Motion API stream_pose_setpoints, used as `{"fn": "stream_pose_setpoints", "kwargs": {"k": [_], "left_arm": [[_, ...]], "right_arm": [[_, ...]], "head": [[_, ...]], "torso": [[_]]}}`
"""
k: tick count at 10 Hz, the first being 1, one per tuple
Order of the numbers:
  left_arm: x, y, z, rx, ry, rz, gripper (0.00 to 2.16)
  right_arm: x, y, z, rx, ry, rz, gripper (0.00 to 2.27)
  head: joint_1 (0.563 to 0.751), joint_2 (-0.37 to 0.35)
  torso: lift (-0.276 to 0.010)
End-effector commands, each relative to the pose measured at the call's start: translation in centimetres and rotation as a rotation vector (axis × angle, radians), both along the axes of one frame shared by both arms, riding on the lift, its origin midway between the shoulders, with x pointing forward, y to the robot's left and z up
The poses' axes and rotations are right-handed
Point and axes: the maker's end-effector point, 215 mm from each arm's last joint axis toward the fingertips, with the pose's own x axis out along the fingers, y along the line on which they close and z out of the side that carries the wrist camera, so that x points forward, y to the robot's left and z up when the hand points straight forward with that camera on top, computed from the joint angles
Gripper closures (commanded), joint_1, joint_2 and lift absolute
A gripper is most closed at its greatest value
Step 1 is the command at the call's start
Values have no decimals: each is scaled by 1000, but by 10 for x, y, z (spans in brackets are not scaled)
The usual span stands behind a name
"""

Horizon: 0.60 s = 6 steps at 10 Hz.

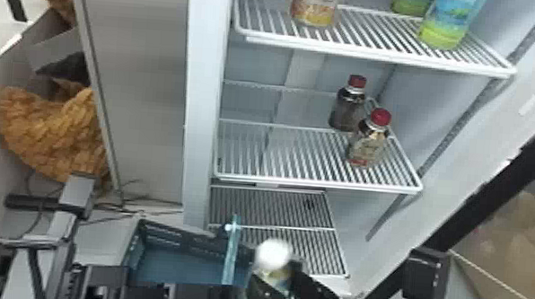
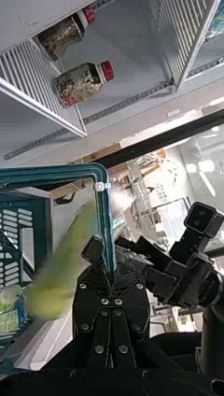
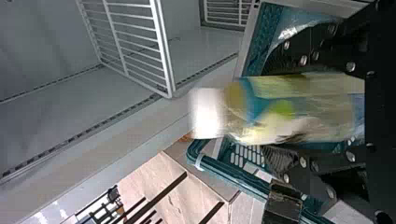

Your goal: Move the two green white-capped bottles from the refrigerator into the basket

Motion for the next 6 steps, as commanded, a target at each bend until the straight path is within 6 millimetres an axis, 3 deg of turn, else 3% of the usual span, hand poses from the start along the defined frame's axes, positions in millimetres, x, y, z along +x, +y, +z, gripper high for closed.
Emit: {"fn": "stream_pose_setpoints", "kwargs": {"k": [1, 6], "left_arm": [[0, 0, 0, -1, 1, 0, 1161], [0, 0, 0, -4, 2, 1, 1161]], "right_arm": [[0, 0, 0, 0, 0, 0, 533], [6, -2, 7, 0, -30, -12, 535]], "head": [[695, -201], [695, -202]], "torso": [[-263], [-263]]}}
